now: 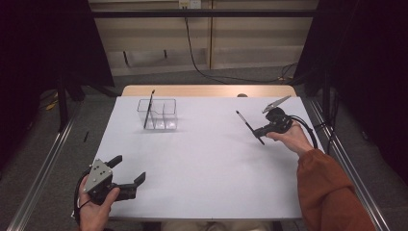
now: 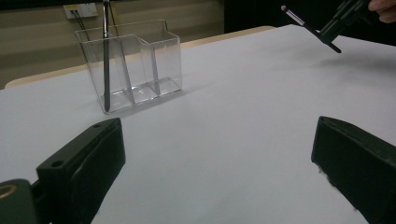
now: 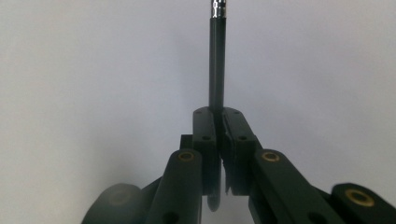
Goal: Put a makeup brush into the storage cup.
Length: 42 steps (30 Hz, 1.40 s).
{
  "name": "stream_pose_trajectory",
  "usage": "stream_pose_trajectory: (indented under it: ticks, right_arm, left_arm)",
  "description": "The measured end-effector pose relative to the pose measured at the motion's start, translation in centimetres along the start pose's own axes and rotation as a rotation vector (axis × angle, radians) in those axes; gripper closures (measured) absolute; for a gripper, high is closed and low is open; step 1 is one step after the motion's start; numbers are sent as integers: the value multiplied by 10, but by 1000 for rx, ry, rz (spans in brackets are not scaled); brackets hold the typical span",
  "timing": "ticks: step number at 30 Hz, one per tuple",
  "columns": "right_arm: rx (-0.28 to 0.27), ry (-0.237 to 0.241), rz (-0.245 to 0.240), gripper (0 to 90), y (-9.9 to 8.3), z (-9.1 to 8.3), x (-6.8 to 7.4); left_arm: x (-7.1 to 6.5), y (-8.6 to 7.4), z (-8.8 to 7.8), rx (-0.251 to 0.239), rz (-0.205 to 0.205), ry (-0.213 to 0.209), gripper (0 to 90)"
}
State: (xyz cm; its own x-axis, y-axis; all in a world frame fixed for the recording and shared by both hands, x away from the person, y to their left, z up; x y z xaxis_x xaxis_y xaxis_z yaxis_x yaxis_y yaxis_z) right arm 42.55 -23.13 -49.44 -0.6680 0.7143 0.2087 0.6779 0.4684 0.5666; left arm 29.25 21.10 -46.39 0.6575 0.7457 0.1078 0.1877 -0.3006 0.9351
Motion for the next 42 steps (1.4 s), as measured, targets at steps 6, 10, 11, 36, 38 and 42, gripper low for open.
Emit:
stream_pose_trajectory:
  ticks: [6, 10, 11, 36, 38, 42]
  right_arm:
    - [-51, -20, 19, 849, 2, -1, -1]
    - [-102, -24, 33, 849, 3, -3, -1]
    - [-114, -18, 39, 849, 3, -3, -1]
    - [-396, 24, 49, 848, 7, -13, 1]
    - [-415, 24, 45, 848, 8, -13, 2]
    - [-436, 29, 33, 848, 8, -16, 6]
  left_arm:
    - [0, 0, 0, -1, 0, 1, 28]
    - [0, 0, 0, -1, 0, 1, 28]
    - [0, 0, 0, 0, 0, 1, 28]
    - [-1, 0, 1, 1, -3, -6, 28]
    - [-1, 0, 1, -1, -2, -6, 28]
    - [0, 0, 0, -1, -1, -3, 28]
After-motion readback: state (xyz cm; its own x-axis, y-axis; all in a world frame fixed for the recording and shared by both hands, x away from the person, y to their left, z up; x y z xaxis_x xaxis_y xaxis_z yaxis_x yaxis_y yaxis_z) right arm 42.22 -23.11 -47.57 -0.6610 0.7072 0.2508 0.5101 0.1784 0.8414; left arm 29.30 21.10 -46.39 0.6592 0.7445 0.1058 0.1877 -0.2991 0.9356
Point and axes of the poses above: each handheld gripper's, and its own axes: z roughly forward along the jaws, y roughly out of its top, x roughly to its left, the point moved 8 cm from there along z, roughly forward along the jaws, and after that the axes turned 6 degrees about z, right-handed, at the moved point
